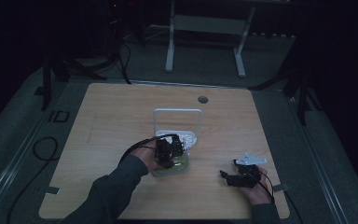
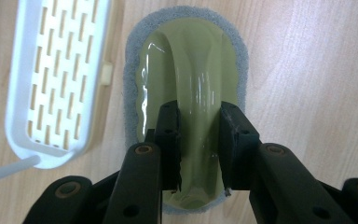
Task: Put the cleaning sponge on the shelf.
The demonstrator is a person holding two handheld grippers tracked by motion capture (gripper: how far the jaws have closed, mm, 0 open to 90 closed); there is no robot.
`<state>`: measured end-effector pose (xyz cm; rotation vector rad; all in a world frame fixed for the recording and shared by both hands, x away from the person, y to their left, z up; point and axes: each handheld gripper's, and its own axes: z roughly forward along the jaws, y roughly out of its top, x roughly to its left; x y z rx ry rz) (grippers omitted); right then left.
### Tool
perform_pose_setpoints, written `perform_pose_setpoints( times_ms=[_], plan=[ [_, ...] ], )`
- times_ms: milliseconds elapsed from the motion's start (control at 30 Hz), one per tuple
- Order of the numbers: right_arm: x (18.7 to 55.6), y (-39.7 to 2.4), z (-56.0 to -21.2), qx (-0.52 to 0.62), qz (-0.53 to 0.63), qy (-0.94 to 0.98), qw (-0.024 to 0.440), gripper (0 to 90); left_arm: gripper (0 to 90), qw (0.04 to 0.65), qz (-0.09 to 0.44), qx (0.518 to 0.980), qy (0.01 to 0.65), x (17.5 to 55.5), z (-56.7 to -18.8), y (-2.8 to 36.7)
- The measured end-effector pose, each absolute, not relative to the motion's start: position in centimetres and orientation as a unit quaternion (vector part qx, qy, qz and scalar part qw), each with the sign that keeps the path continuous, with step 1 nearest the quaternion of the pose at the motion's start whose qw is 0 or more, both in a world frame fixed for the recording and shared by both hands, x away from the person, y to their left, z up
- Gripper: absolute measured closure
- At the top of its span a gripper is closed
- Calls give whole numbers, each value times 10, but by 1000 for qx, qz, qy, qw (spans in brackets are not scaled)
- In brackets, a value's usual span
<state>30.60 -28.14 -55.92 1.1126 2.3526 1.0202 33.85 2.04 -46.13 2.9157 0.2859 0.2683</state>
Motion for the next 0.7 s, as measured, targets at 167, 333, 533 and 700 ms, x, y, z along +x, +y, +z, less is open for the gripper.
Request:
perform_pose_setpoints(
  times_ms=[167,333,533,700],
  plan=[
    [306,-281,-559,392,360,829,172,217,719,103,104,985,92,340,-457,21],
    [306,-281,-559,392,360,829,172,217,719,106,115,984,86,342,-453,20],
    [306,-281,-559,392,360,829,172,217,719,107,126,983,77,344,-453,18],
    [306,-281,-559,392,360,829,172,217,719,109,130,982,79,346,-452,17]
  ],
)
